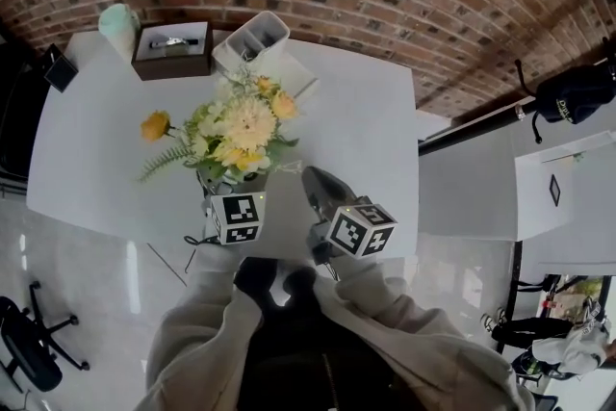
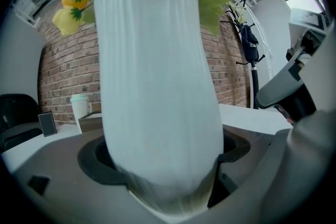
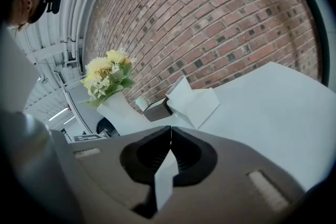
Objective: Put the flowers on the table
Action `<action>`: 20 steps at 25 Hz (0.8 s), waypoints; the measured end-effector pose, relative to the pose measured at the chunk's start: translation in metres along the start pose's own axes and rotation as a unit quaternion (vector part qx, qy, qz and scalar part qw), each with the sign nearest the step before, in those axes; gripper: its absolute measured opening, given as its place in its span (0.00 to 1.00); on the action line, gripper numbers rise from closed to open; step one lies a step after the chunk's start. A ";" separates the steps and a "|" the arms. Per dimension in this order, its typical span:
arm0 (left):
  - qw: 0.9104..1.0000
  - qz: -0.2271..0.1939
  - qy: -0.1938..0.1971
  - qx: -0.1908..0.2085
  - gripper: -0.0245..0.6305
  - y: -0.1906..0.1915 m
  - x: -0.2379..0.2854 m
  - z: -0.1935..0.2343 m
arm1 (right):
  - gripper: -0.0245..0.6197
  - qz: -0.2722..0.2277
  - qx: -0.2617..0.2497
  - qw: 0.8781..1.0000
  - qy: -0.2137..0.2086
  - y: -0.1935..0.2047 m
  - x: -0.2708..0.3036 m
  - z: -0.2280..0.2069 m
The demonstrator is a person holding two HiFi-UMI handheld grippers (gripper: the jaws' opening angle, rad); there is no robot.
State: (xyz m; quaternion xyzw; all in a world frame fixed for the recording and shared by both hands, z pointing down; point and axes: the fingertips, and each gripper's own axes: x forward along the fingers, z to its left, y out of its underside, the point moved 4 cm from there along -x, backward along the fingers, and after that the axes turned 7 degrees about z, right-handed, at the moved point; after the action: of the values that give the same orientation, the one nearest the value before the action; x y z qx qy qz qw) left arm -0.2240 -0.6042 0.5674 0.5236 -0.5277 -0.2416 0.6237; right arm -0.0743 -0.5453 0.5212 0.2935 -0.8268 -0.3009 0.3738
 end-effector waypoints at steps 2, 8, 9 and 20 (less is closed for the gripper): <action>1.000 -0.007 -0.001 0.006 0.78 -0.001 0.003 -0.001 | 0.04 -0.005 0.001 1.000 0.002 -0.001 -0.001 -0.001; 1.000 -0.020 0.002 0.018 0.78 0.000 0.006 -0.006 | 0.04 -0.016 0.004 1.000 0.011 0.001 -0.009 -0.003; 1.000 -0.022 0.002 0.019 0.78 0.001 0.005 -0.007 | 0.04 -0.016 0.005 1.000 0.013 0.001 -0.011 -0.003; 1.000 -0.017 -0.006 0.013 0.78 -0.001 0.001 -0.008 | 0.04 -0.014 0.004 1.000 0.007 0.006 -0.015 0.001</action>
State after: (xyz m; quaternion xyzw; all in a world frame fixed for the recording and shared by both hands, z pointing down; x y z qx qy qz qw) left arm -0.2162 -0.6025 0.5673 0.5391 -0.5255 -0.2483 0.6095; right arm -0.0683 -0.5305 0.5181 0.3085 -0.8210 -0.3012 0.3742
